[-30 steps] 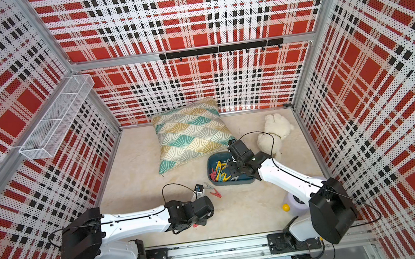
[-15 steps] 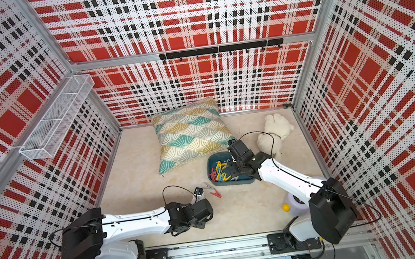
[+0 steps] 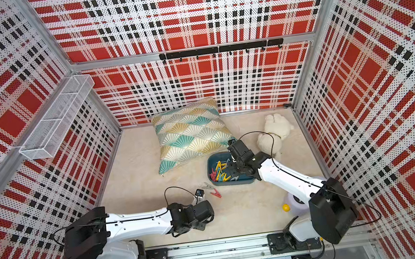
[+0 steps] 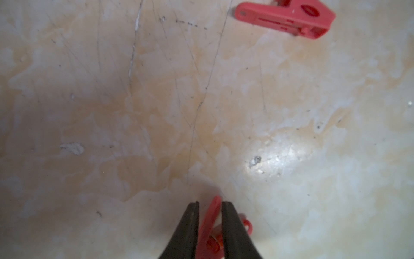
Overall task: Put the clothespins into the storage box
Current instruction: Pick up the clothespin from the center of the board, then place the clothespin in the storage box.
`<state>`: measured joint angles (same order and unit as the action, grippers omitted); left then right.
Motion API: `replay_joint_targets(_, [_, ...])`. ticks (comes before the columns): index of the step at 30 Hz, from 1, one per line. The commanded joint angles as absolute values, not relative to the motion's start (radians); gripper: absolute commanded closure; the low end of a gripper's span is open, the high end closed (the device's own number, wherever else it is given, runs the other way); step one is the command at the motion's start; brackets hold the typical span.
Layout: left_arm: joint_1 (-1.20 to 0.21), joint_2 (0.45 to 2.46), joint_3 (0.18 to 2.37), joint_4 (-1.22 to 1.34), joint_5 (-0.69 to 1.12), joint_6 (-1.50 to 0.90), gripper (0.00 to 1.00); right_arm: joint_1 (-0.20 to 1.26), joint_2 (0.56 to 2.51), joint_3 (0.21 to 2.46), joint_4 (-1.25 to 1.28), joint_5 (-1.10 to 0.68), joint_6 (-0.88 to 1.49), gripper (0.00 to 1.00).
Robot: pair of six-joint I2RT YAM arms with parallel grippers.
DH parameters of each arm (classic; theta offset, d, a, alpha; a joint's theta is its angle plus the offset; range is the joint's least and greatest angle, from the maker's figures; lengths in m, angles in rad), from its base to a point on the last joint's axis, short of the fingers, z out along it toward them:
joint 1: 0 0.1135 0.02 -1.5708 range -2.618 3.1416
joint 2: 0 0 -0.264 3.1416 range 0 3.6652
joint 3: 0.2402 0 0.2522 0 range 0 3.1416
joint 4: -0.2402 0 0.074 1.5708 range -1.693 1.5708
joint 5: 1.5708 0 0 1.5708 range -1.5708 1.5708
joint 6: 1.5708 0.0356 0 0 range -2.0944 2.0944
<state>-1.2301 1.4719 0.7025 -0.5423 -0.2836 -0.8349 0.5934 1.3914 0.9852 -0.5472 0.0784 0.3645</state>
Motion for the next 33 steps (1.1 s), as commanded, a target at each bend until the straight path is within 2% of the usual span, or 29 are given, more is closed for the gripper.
replay_joint_targets(1, [-1.234, 1.497, 0.690, -0.525, -0.275, -0.821, 0.79, 0.589, 1.396, 0.986, -0.525, 0.069, 0.361, 0.57])
replay_joint_targets(5, [-1.231, 1.503, 0.692, -0.523, -0.278, -0.818, 0.88, 0.589, 1.390, 0.981, -0.525, 0.071, 0.361, 0.57])
replay_joint_targets(8, [-1.226, 1.493, 0.708, -0.527, -0.292, -0.812, 0.91, 0.589, 1.384, 0.979, -0.528, 0.079, 0.361, 0.57])
replay_joint_targets(12, [-1.191, 1.476, 0.794, -0.544, -0.335, -0.774, 0.91, 0.589, 1.378, 0.977, -0.535, 0.104, 0.361, 0.57])
replay_joint_targets(19, [-1.055, 1.535, 1.108, -0.496, -0.385, -0.623, 0.90, 0.576, 1.350, 0.965, -0.535, 0.199, 0.409, 0.57])
replay_joint_targets(25, [-0.923, 1.690, 1.289, -0.420, -0.295, -0.554, 0.90, 0.532, 1.284, 0.938, -0.540, 0.232, 0.435, 0.56])
replay_joint_targets(33, [-0.891, 1.894, 1.391, -0.392, -0.250, -0.534, 0.90, 0.528, 1.258, 0.935, -0.568, 0.230, 0.433, 0.56])
